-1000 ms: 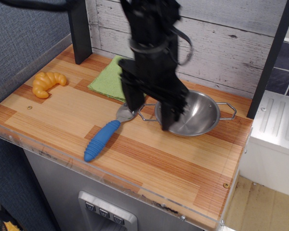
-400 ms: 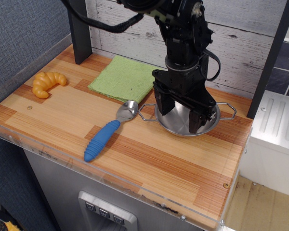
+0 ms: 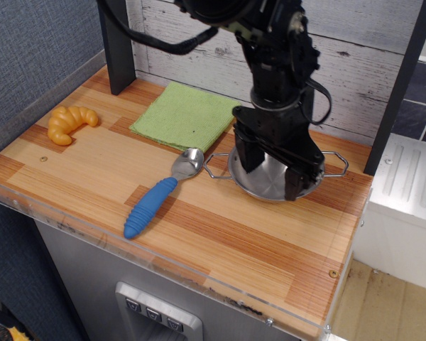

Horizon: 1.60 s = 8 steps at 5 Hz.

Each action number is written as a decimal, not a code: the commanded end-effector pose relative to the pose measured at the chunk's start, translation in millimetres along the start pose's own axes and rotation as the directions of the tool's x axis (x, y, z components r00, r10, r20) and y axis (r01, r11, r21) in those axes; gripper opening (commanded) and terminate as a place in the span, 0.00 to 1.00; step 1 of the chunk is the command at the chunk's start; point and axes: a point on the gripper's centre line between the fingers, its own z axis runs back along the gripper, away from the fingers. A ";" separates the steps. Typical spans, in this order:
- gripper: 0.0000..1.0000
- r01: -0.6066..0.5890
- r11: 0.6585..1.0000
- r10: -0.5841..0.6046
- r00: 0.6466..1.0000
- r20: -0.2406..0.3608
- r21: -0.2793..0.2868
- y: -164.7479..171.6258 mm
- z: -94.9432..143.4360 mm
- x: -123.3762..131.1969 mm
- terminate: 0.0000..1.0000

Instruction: Place the pan in front of the croissant.

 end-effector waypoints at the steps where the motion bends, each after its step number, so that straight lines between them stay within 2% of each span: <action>1: 1.00 0.007 1.000 -0.008 0.996 0.084 0.011 -6.6 26.8 13.0 0.00; 3: 1.00 0.035 0.999 -0.035 0.999 0.013 0.005 -10.8 -2.4 7.5 0.00; 4: 1.00 0.042 0.999 -0.042 0.999 0.000 0.011 -10.0 -10.3 5.2 0.00; 5: 0.00 0.047 0.999 -0.046 0.999 -0.021 0.008 -15.8 -19.6 4.7 0.00; 6: 0.00 0.062 0.998 -0.061 0.998 -0.027 0.014 -17.1 -20.8 4.3 0.00; 8: 0.00 0.107 0.994 -0.107 0.994 0.005 -0.010 -14.0 -0.9 8.5 0.00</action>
